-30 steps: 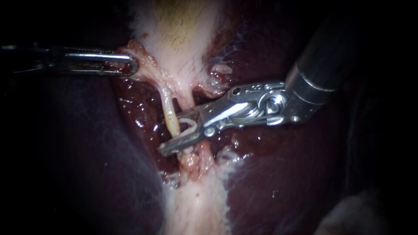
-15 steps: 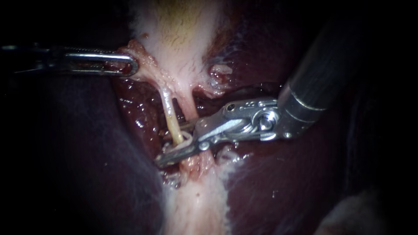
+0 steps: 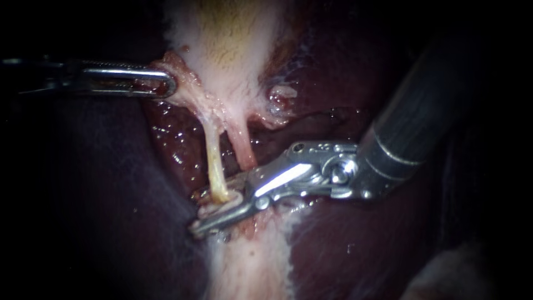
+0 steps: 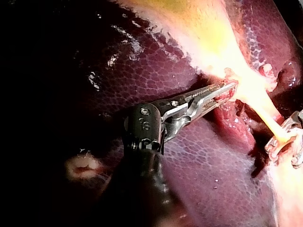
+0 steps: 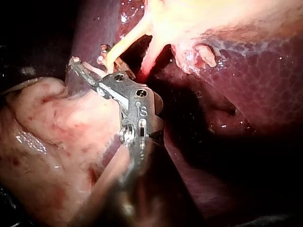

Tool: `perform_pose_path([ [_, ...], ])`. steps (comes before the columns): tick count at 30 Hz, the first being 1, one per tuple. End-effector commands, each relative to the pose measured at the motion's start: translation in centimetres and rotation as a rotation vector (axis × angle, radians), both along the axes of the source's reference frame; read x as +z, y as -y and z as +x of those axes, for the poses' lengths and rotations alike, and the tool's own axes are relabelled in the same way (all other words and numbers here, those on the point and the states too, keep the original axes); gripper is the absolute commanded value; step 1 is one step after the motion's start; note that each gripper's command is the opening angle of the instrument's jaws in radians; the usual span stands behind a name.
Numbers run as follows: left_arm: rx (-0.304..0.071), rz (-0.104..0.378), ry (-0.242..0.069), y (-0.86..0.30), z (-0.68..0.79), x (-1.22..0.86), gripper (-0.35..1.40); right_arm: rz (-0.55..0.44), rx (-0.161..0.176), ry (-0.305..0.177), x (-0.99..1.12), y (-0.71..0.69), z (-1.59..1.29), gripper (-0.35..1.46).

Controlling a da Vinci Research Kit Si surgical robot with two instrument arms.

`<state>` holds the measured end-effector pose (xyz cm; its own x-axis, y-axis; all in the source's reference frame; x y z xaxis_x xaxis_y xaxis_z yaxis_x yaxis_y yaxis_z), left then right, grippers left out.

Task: Clipping second clip left tube

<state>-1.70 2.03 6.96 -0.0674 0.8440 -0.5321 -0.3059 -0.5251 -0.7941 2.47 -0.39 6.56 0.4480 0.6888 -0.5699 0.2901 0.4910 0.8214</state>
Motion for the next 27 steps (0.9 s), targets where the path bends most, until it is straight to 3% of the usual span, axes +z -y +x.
perform_pose_path([
  [1, 0.000, 0.000, 0.000, 0.00, 0.00, 0.00, -0.35, 0.005, -0.004, -0.010, -0.04, 0.02, 0.01, 0.38],
  [6, 0.000, 0.000, 0.000, 0.00, 0.00, 0.00, -0.35, 0.006, 0.000, -0.045, -0.14, 0.06, 0.07, 0.38],
  [11, 0.000, 0.000, 0.000, 0.00, 0.00, 0.00, -0.35, 0.006, 0.009, -0.044, -0.10, 0.03, 0.06, 0.35],
  [27, -0.001, 0.000, 0.000, 0.00, -0.01, 0.00, -0.35, 0.005, 0.016, -0.044, -0.02, -0.04, -0.02, -0.05],
])
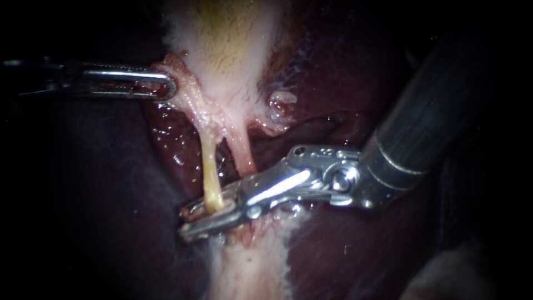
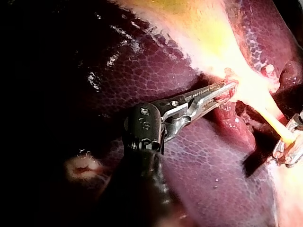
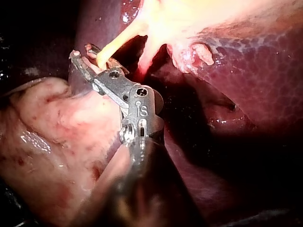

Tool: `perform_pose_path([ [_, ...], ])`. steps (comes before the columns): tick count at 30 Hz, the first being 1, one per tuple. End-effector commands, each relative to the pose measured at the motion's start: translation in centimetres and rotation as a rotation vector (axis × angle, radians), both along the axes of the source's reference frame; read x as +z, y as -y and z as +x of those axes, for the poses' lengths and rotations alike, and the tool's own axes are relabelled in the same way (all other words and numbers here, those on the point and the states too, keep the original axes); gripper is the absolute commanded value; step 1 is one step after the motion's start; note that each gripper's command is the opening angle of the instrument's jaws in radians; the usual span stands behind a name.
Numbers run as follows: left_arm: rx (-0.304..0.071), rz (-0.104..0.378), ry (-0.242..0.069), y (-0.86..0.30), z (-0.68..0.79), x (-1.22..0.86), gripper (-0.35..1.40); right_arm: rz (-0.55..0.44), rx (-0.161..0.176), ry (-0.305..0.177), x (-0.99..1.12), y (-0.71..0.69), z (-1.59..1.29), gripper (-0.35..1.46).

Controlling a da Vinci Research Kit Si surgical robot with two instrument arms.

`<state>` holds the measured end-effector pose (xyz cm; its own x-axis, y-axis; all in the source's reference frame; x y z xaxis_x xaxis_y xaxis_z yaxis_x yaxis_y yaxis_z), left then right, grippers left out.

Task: Clipping second clip left tube

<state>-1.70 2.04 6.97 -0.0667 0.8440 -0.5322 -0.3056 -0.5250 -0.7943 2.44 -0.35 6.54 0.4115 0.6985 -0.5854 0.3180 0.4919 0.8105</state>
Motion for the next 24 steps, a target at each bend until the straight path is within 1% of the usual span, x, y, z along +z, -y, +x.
perform_pose_path([
  [1, 0.000, 0.000, 0.000, 0.00, 0.00, 0.00, -0.35, 0.000, 0.000, 0.000, 0.00, 0.00, 0.00, -0.08],
  [5, 0.000, 0.000, 0.000, 0.00, 0.00, 0.00, -0.35, -0.001, 0.002, 0.001, 0.00, 0.00, -0.01, -0.21],
  [7, 0.000, 0.000, 0.000, 0.00, 0.00, 0.00, -0.35, -0.001, 0.001, 0.001, 0.00, 0.00, -0.03, -0.35],
  [9, 0.000, 0.000, 0.000, 0.00, 0.00, 0.00, -0.35, 0.004, -0.001, 0.005, 0.00, 0.00, -0.04, -0.35],
  [12, 0.000, 0.000, 0.000, 0.00, 0.00, 0.00, -0.35, -0.012, -0.023, 0.040, -0.01, 0.00, -0.08, -0.35],
  [24, 0.000, 0.000, 0.000, 0.00, 0.00, 0.00, -0.35, -0.013, -0.022, 0.044, 0.03, -0.03, -0.11, -0.35],
])
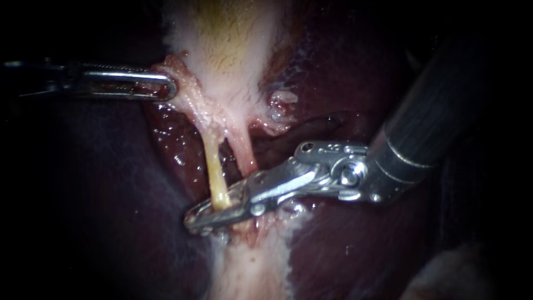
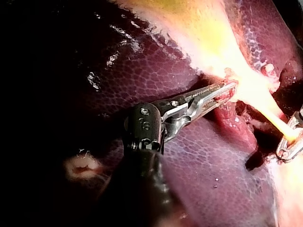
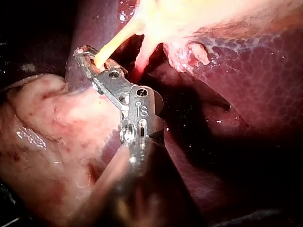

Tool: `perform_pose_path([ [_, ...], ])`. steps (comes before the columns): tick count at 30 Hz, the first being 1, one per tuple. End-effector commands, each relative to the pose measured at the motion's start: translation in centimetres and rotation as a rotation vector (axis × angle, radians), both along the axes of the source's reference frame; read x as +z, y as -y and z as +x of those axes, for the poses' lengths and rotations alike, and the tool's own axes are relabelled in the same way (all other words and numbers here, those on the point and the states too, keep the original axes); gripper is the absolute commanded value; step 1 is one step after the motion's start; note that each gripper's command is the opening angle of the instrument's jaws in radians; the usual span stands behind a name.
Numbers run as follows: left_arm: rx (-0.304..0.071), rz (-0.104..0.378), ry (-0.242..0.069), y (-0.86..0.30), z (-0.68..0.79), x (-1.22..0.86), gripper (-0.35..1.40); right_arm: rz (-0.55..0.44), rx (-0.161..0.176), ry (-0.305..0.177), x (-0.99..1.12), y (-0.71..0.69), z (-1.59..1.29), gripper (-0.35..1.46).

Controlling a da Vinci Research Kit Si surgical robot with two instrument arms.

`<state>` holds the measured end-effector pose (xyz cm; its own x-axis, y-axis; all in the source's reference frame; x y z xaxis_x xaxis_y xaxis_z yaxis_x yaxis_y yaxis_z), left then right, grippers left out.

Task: Clipping second clip left tube

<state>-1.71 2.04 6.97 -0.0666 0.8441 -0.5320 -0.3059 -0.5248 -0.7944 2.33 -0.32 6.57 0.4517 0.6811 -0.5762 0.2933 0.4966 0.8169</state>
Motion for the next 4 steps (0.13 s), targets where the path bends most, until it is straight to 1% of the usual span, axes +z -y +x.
perform_pose_path([
  [1, 0.000, 0.000, 0.000, 0.00, 0.00, 0.00, -0.35, 0.000, 0.000, 0.000, 0.00, 0.00, 0.00, -0.35],
  [4, 0.000, 0.000, 0.000, 0.00, 0.00, 0.00, -0.35, 0.000, 0.000, 0.000, 0.00, 0.00, 0.00, -0.35],
])
